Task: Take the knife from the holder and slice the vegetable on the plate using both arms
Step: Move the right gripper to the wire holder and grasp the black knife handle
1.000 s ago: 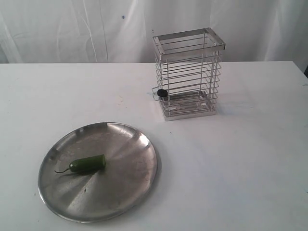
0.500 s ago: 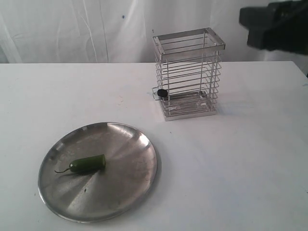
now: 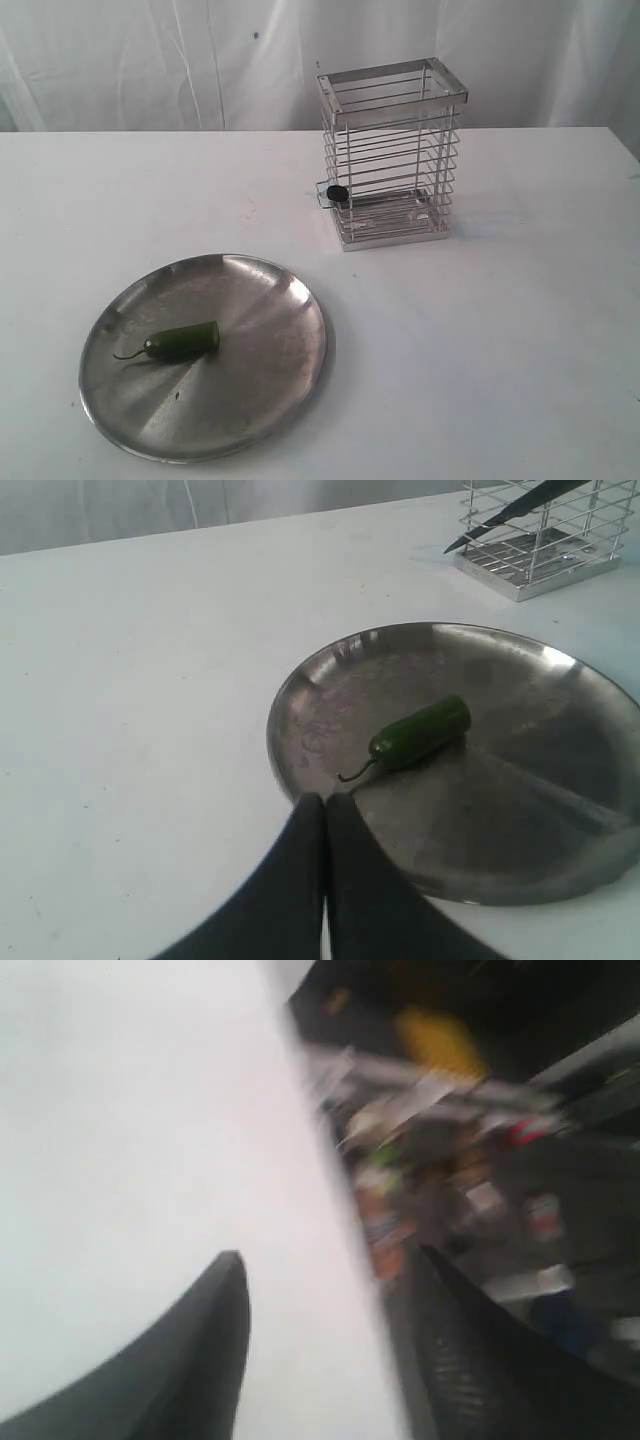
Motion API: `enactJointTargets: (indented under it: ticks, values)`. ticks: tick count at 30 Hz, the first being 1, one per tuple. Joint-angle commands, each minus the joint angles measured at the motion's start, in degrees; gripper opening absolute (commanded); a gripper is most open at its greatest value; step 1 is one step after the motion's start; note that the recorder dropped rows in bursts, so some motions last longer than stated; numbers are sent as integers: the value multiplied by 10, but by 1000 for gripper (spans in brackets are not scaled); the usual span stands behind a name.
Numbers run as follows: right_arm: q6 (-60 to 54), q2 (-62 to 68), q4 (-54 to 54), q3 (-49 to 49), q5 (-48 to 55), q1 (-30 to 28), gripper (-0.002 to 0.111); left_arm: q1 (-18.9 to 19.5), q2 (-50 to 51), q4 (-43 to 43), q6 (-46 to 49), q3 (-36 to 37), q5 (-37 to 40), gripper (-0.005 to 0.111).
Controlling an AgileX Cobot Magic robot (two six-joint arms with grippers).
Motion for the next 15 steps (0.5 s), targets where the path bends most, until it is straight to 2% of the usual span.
enactJointTargets:
  ticks: [1,3,5,7,11,15]
  values:
    - [-533,-7,647,13,17,13,41,1,-2,-3,-4,2,0,0]
    - [-673,-10,831,14,-24,28,40,1,-2,-3,-4,2,0,0]
    - [-726,-9,868,12,-96,44,40,1,-2,-3,-4,2,0,0]
    - [-726,7,829,5,-162,56,42,1,-2,-3,-4,2,0,0]
    - [-726,70,710,-21,-155,95,48,1,-2,-3,-4,2,0,0]
    - [-726,132,607,-40,-180,147,49,1,-2,-3,-4,2,0,0]
